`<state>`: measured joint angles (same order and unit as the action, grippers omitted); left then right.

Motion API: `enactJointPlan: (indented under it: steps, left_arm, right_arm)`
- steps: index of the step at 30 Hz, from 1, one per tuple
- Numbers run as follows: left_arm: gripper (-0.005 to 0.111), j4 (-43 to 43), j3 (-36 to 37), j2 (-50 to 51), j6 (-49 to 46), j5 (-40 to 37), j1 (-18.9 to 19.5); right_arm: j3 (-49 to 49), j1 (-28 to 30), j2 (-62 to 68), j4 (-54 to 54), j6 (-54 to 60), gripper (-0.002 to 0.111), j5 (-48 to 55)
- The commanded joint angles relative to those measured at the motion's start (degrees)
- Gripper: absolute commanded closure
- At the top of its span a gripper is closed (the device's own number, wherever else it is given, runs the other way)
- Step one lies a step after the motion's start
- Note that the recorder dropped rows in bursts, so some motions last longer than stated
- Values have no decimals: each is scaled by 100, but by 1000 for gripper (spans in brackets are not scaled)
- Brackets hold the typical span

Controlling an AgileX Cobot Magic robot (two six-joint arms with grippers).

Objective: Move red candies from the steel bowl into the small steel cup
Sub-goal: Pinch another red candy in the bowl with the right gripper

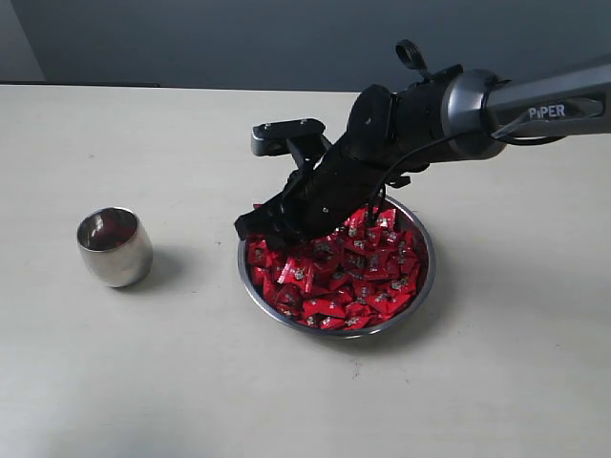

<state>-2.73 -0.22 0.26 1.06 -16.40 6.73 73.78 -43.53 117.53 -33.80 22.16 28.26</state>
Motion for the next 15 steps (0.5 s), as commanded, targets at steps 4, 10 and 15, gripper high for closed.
enactJointPlan:
  steps: [4, 10, 15]
  left_arm:
    - [106, 13, 22, -26, 6, 9, 3]
    - [106, 13, 22, -26, 6, 9, 3]
    - [106, 13, 22, -26, 6, 9, 3]
  right_arm:
    - [20, 5, -4, 219, 16, 96, 31]
    - [20, 5, -4, 261, 16, 96, 18]
    - [43, 5, -4, 358, 6, 96, -18]
